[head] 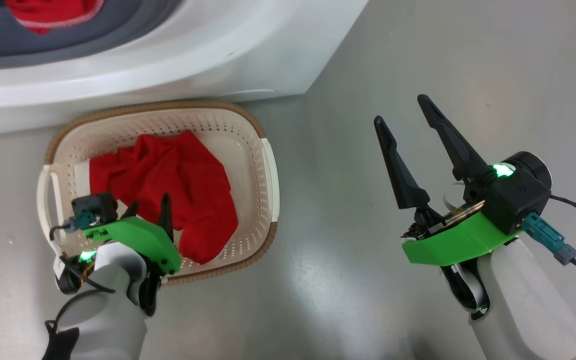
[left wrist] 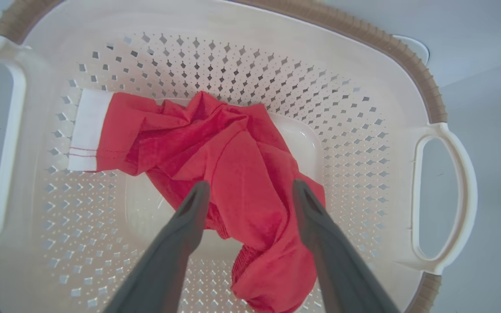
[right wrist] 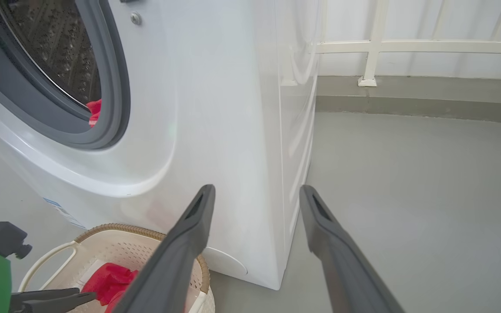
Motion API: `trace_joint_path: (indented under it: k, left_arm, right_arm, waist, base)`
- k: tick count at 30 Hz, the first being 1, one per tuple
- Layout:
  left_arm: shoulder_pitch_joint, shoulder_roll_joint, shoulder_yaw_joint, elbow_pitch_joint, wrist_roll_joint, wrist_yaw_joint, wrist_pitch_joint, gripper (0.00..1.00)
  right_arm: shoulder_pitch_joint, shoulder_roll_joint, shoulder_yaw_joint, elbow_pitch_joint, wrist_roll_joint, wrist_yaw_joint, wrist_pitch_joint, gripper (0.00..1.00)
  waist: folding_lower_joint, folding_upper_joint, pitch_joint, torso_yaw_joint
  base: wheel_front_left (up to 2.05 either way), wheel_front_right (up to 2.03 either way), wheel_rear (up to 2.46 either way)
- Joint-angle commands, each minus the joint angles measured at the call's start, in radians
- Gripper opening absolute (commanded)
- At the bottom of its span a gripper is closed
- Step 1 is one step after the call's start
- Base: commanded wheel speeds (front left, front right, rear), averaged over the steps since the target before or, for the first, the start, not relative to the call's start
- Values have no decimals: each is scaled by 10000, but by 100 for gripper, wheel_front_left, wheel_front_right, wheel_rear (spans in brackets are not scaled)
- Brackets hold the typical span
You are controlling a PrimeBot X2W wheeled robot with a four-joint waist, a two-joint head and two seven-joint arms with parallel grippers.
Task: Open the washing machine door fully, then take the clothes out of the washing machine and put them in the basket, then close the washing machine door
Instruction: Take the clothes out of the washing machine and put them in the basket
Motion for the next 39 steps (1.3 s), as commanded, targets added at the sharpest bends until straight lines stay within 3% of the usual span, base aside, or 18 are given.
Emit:
trace_joint_path:
  k: [1, 7, 20, 29, 39]
  left_arm:
    - [128, 349, 138, -43, 52, 8, -168, 100]
    - [319, 473, 118, -589, 196, -129, -361, 100]
    - [2326, 611, 1238, -4716, 1358, 73, -374, 100]
    - [3502, 669, 1863, -6335, 2118, 292, -374, 100]
    - [5067, 627, 2639, -8899, 2800, -22, -375, 100]
  right_arm:
    - [152, 49, 190, -193, 40, 48, -63, 100]
    - [250, 49, 190, -85, 17, 48, -63, 100]
    - [572, 49, -5, 200, -182, 48, -63, 100]
    - [882, 49, -238, 386, -176, 48, -63, 100]
    - [1525, 49, -708, 547, -316, 48, -63, 100]
  waist:
    - [0, 0, -159, 71]
    - [0, 0, -680, 253]
    - [0, 0, -1945, 679]
    - [0, 0, -2889, 702]
    - [0, 0, -4064, 622]
  base:
    - [0, 0, 0]
    - [0, 0, 0]
    - [0, 0, 0]
    - [0, 0, 0]
    - [0, 0, 0]
